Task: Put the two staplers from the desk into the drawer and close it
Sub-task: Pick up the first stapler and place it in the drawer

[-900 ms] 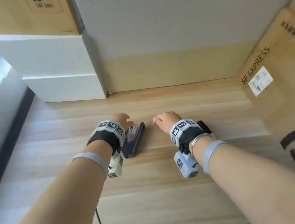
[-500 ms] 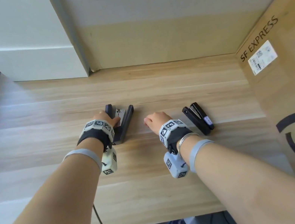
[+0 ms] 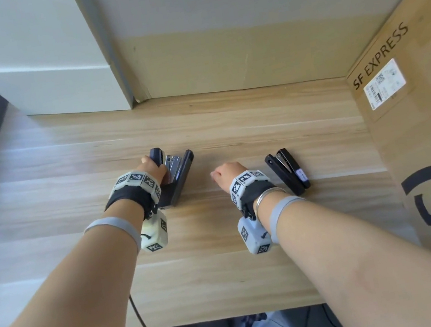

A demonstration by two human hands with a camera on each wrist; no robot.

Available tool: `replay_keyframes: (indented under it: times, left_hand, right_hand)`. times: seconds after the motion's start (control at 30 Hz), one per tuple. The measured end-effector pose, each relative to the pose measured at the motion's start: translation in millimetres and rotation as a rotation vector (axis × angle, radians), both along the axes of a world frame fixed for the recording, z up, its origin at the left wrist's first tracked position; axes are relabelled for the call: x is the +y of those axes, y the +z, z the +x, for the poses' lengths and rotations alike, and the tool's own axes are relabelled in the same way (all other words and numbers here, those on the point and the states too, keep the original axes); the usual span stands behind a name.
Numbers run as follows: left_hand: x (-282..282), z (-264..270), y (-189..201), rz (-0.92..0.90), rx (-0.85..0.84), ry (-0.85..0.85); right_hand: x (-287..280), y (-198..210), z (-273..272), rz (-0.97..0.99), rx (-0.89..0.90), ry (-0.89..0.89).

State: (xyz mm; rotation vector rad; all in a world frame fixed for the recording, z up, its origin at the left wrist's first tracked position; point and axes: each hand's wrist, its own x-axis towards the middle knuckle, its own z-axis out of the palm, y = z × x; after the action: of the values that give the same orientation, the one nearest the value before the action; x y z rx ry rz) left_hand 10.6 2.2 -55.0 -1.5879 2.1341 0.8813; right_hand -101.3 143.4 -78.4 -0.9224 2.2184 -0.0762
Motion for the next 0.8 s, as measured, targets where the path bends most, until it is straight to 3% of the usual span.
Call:
replay_keyframes:
  times: [0.5,0.8]
  left_hand:
    - [23.7,97.8,28.0,-0.039,0.176,-0.038]
    - [24.2,214.1,39.6,-0.003,0.220,0.070]
  right_hand:
    - [4.0,6.3,58.5,0.017,0.082,0.222]
    - [-14.6,8.1,144.5,-0.019,0.148,0.356]
